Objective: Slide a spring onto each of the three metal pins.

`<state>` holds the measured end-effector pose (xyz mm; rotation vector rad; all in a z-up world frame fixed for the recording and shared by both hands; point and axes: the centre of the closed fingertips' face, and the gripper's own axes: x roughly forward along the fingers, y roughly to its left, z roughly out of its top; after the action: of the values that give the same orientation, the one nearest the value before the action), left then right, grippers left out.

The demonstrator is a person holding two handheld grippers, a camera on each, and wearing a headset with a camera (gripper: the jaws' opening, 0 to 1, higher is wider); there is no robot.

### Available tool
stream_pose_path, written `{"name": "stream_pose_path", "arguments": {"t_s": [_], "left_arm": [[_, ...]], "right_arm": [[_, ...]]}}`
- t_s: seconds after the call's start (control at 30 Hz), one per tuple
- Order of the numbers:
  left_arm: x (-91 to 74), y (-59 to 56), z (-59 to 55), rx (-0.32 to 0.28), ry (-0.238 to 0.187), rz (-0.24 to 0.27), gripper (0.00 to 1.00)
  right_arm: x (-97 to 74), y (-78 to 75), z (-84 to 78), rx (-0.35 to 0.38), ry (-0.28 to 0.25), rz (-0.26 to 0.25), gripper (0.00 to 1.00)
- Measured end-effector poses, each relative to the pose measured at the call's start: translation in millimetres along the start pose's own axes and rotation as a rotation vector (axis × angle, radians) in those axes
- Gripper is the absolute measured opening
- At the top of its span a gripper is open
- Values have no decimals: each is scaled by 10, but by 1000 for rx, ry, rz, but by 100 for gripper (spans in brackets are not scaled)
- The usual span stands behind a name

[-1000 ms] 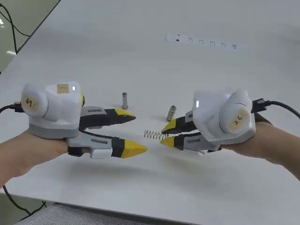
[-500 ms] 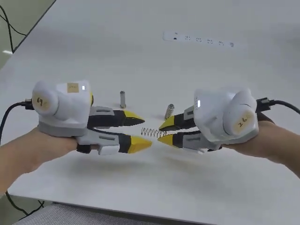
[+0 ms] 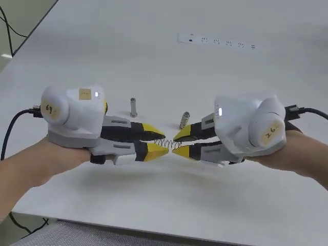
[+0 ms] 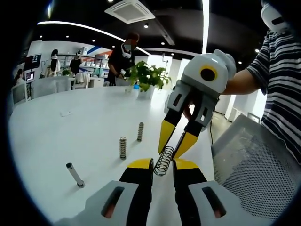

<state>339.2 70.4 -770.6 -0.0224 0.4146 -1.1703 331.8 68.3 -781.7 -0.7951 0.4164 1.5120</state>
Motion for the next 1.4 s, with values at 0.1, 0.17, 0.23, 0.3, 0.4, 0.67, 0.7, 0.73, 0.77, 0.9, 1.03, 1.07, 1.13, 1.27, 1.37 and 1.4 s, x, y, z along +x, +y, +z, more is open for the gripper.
{"name": "stream_pose_path", "arguments": {"t_s": [0.1,0.17,0.23,0.3,0.4,0.67,0.7,0.73,0.77,0.9,1.03,1.07,1.13,1.27,1.37,1.4], "left_arm": [[3,-6,2,12,3,-2,12],[6,-11,-6,15,7,-5,12],[6,-9,-13,19,10,-5,11],[4,-10,-17,17,11,-5,11],[4,-6,-16,22,10,-5,11],[-3,-8,-1,30,8,-11,10],[-5,-8,2,36,9,-12,10],[-6,-10,3,37,9,-13,10],[-6,-17,2,36,10,-17,10],[-2,-68,-5,33,16,-44,7],[11,-67,2,37,16,-42,7],[11,-70,2,38,16,-44,7],[8,-76,6,37,17,-49,7],[0,-77,13,35,17,-59,7],[-5,-85,6,42,26,-62,7],[-8,-86,6,41,26,-63,7]], "right_arm": [[-2,4,0,1,-3,0,13],[-1,7,-4,3,-4,2,13],[-3,6,-5,3,-7,2,13],[-5,9,-2,4,-10,4,13],[-6,4,0,0,-10,5,13],[-12,-1,12,1,-14,2,13],[-13,-2,14,3,-15,1,13],[-13,-1,15,7,-17,0,13],[-14,3,14,11,-17,2,13],[-17,5,-7,20,-9,-4,13],[-20,14,-13,21,-11,0,13],[-22,15,-13,21,-12,0,13],[-26,15,-12,30,-18,1,13],[-27,11,0,54,-32,-4,13],[-37,17,-28,78,-33,0,14],[-39,20,-43,80,-31,1,14]]}}
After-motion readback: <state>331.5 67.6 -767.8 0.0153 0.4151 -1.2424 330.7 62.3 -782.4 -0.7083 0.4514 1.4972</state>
